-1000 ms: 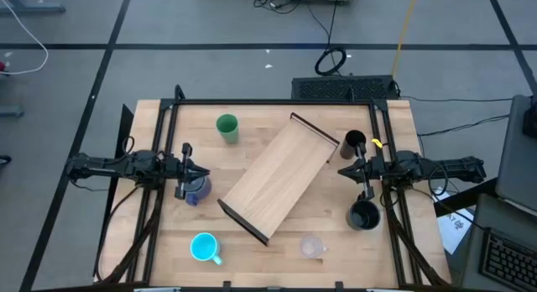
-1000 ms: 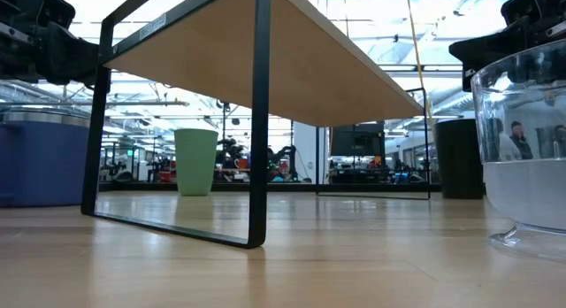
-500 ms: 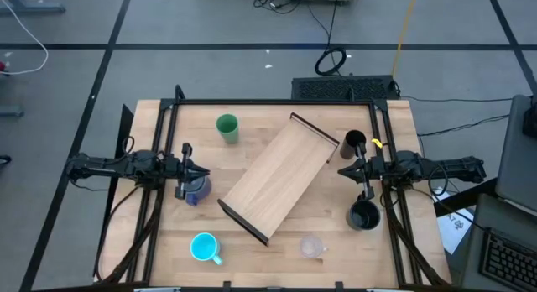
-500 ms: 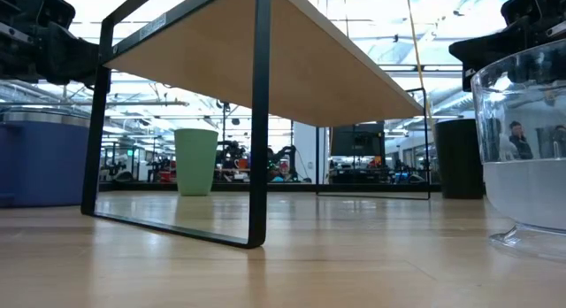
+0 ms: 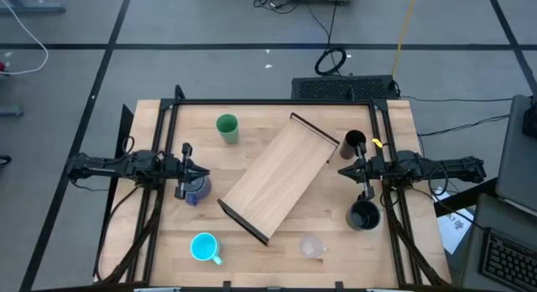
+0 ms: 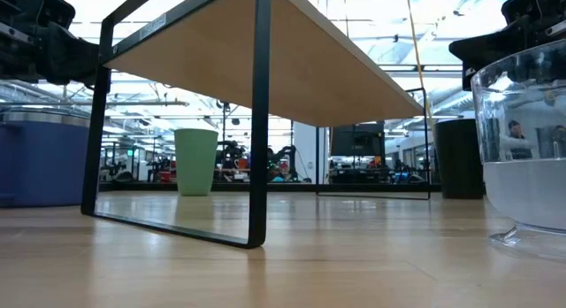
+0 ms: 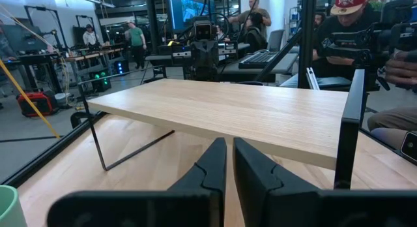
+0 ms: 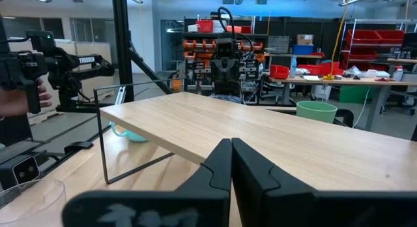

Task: Stack small to large cups/mugs on shelf
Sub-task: Put the black cup on the shelf

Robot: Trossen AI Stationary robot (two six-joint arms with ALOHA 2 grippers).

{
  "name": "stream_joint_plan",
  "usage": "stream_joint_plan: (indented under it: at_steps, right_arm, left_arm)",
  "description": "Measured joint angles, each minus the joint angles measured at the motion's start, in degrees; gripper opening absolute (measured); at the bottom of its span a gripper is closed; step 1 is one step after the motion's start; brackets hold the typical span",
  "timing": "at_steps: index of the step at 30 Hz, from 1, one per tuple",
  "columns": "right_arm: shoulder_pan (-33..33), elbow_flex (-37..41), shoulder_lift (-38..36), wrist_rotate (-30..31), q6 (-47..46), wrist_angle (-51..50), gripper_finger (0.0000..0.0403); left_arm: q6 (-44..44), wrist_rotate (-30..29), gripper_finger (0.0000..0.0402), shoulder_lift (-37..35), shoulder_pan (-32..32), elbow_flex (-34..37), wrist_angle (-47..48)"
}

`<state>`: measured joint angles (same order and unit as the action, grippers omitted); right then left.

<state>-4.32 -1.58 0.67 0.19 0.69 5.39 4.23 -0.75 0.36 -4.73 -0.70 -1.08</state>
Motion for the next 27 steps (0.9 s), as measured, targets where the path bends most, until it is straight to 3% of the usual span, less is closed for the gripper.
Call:
stream_joint_plan:
  at_steps: [11, 15, 27]
  right_arm:
    - [-0.01, -0.44, 0.0, 0.0, -1.47, 4.16, 0.0]
    - [-0.01, -2.68, 0.4, 0.0, -1.57, 1.4, 0.0]
    - [0.0, -17.88, 11.58, -0.26, -3.06, -5.27, 0.0]
  left_arm:
    - [-0.01, 0.0, 0.0031, 0.0, 0.0, 0.0, 0.0]
    - [0.0, -0.01, 0.0031, 0.0, 0.0, -0.01, 0.0]
    - [0.0, -1.62, 0.0031, -0.01, -0.02, -0.01, -0.15]
